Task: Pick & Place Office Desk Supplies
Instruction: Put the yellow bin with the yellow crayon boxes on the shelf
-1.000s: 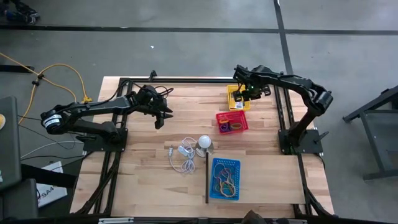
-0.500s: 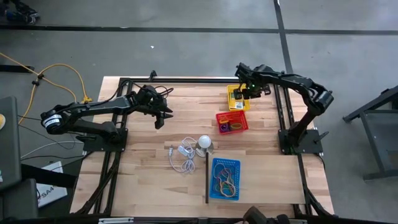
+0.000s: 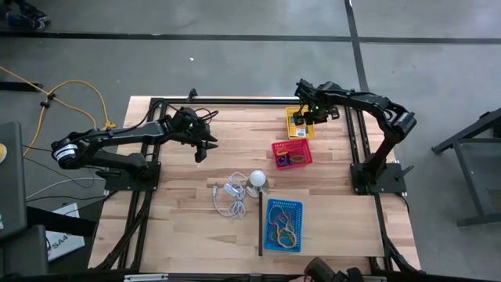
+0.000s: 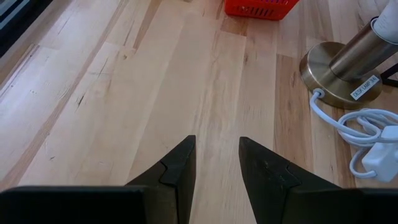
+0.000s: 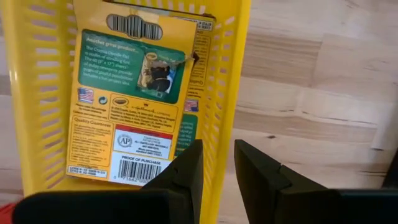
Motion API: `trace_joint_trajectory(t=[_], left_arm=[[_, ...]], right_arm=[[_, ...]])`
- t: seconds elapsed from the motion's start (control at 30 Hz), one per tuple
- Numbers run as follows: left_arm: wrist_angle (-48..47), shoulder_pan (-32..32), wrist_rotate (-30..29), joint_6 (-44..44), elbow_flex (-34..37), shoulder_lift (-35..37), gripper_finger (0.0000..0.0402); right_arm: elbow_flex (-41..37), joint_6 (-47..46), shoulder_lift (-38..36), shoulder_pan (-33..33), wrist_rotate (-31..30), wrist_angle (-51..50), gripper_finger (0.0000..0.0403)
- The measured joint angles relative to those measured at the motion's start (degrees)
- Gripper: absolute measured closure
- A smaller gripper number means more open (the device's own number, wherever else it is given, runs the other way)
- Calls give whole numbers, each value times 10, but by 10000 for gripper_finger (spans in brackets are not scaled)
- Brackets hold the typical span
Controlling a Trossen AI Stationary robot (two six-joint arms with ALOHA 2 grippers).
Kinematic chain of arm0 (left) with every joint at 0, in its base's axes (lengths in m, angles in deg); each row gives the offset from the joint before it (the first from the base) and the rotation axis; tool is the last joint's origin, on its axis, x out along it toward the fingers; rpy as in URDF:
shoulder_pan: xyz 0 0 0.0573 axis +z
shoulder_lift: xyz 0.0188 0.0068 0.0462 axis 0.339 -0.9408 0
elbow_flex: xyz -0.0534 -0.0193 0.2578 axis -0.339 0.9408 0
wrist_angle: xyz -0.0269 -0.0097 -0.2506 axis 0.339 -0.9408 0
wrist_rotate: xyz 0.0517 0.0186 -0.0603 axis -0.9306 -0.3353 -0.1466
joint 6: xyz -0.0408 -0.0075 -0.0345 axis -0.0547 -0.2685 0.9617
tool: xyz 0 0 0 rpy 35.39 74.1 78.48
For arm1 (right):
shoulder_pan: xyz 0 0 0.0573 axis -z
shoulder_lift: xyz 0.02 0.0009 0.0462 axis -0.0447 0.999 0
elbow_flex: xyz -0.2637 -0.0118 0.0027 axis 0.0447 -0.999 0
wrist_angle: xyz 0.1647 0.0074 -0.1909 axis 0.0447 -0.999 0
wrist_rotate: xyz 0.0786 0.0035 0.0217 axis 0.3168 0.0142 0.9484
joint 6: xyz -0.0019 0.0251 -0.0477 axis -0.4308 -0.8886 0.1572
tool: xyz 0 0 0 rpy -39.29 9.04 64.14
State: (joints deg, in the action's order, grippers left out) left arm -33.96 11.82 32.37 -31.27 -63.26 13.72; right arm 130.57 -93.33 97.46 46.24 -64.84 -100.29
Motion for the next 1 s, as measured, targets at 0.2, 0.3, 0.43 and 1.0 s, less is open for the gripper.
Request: trace_joint_trajectory(t=[0.2, 0.3, 0.43, 1.0], left_arm=[[0, 0, 0, 0, 0, 0, 284], [0, 0, 0, 0, 0, 0, 284], [0, 0, 0, 0, 0, 0, 284], [0, 0, 0, 0, 0, 0, 284]], right_arm=[[0, -8, 0, 0, -9, 0, 323], [-7, -10, 0, 0, -8, 4, 323], [-38, -20, 0, 3, 2, 28, 323], [-84, -23, 0, 7, -4, 135, 323]])
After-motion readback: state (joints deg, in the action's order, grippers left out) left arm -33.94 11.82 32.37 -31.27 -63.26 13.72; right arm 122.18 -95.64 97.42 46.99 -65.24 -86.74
